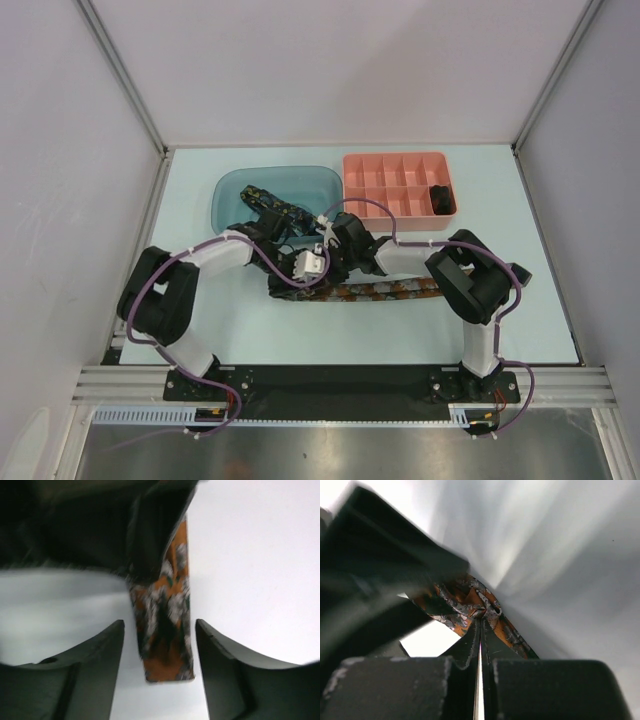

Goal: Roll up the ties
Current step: Roll the tie at the center of the board.

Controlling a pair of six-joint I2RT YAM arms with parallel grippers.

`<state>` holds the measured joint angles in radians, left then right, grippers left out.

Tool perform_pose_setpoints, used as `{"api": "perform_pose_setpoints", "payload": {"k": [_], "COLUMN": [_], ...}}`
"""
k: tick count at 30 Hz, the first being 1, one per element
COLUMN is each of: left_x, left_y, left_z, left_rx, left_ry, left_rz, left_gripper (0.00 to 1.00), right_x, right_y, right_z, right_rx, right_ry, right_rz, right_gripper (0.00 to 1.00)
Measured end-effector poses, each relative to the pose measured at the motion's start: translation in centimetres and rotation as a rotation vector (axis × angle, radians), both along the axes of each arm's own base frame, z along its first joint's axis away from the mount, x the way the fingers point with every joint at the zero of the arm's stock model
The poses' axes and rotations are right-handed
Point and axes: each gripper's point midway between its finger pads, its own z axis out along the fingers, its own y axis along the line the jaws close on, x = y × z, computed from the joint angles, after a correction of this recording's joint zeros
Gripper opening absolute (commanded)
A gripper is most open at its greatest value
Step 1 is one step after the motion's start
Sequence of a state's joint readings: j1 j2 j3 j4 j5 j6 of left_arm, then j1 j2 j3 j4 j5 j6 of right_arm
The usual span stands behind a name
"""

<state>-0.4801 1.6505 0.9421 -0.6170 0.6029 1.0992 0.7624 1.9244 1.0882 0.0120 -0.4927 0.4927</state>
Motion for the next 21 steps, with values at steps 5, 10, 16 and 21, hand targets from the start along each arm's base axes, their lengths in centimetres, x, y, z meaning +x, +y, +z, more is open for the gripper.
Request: {"api": "perform_pose_setpoints", "payload": {"k": [5, 10, 16, 21], "left_x": [1.3, 0.7, -0.2, 0.0], "left_y": [1.8, 2.6, 2.7, 1.2], "left_z": [1.4, 1.2, 1.2, 2.8], "left_rx": [0.006, 0.029, 0.036, -0.005], "left_ry": [-0.068, -0.076, -0.034, -0.034], "left_rz": [0.039, 0.026, 0.006, -0.023], "left_gripper": [0.71, 0.44, 0.29, 0.28], "right_x": [0.0, 0.0, -0.1, -0.1], "right_y": [0.0, -0.1, -0.1, -0.1], "right_z": [0.0, 0.0, -0.1, -0.1], "right_rx": [0.000, -0.001, -0.002, -0.002], "right_ry": [0.000, 0.001, 0.002, 0.002], "right_rz": [0.000, -0.001, 0.000, 0.000], "right_gripper": [0.00, 0.00, 0.00, 0.00]}}
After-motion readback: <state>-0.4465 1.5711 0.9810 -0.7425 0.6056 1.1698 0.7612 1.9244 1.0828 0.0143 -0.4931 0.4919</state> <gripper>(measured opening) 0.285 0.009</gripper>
